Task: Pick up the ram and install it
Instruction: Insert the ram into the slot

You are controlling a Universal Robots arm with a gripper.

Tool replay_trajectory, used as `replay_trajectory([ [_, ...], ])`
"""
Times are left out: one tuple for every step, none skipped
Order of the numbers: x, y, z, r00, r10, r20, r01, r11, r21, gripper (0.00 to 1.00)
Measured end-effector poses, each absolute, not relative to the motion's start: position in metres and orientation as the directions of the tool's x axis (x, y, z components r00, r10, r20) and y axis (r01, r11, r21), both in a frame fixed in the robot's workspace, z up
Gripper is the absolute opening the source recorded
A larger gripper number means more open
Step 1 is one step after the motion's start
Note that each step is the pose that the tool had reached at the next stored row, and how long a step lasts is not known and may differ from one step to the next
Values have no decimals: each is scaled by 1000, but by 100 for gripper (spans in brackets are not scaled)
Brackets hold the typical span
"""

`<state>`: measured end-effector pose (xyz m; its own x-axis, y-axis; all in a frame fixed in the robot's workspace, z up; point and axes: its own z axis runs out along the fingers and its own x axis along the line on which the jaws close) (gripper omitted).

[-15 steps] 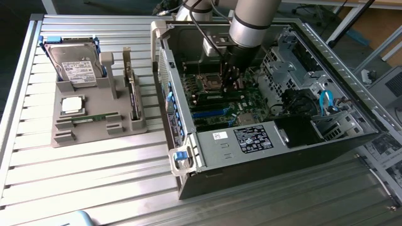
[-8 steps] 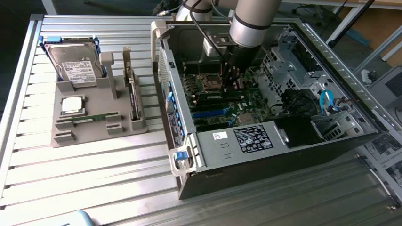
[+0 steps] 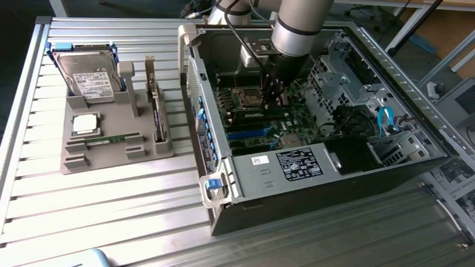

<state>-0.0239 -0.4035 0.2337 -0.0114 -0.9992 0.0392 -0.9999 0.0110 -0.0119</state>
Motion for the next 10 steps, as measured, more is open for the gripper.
replay_trajectory([
  [-24,-404,234,-11,-999,39,-1000,11,-12,12],
  [-24,-405,234,-11,-999,39,-1000,11,-12,12],
  [-24,-405,234,-11,-999,39,-1000,11,-12,12],
  [-24,-405,234,-11,-999,39,-1000,11,-12,12],
  [-24,-405,234,-11,-999,39,-1000,11,-12,12],
  [-24,-405,234,-11,-999,39,-1000,11,-12,12],
  [-24,-405,234,-11,-999,39,-1000,11,-12,12],
  [-24,-405,234,-11,-999,39,-1000,11,-12,12],
  [-24,-405,234,-11,-999,39,-1000,11,-12,12],
  [-24,-405,233,-11,-999,39,-1000,11,-12,12],
])
